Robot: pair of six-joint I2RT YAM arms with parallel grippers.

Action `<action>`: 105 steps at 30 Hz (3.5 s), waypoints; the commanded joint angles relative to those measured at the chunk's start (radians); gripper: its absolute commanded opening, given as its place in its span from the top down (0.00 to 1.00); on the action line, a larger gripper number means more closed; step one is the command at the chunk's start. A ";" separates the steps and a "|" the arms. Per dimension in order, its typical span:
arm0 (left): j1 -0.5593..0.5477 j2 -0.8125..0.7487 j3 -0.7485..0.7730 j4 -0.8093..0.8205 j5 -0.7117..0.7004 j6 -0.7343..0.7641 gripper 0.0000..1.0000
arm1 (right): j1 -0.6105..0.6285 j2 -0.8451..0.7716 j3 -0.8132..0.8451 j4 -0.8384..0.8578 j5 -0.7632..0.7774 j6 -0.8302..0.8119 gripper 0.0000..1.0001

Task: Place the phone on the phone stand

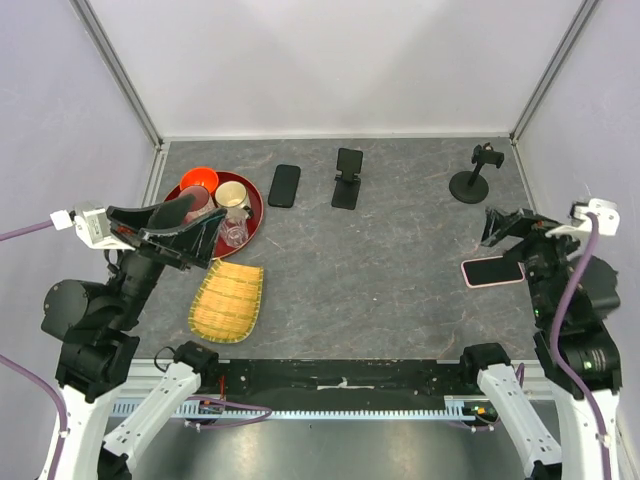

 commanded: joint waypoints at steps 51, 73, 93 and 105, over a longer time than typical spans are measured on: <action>0.133 0.685 0.140 -0.061 0.223 0.106 0.14 | 0.405 1.632 0.584 0.514 0.332 0.306 0.02; 0.268 0.717 0.088 0.046 0.464 -0.032 0.19 | 0.474 1.857 0.892 0.438 0.607 0.200 0.22; 0.284 0.722 0.077 0.066 0.491 -0.054 0.20 | 0.580 1.467 0.389 0.499 0.504 0.260 1.00; 0.288 0.723 0.069 0.075 0.493 -0.060 0.20 | 0.806 1.384 0.230 0.511 0.725 0.387 1.00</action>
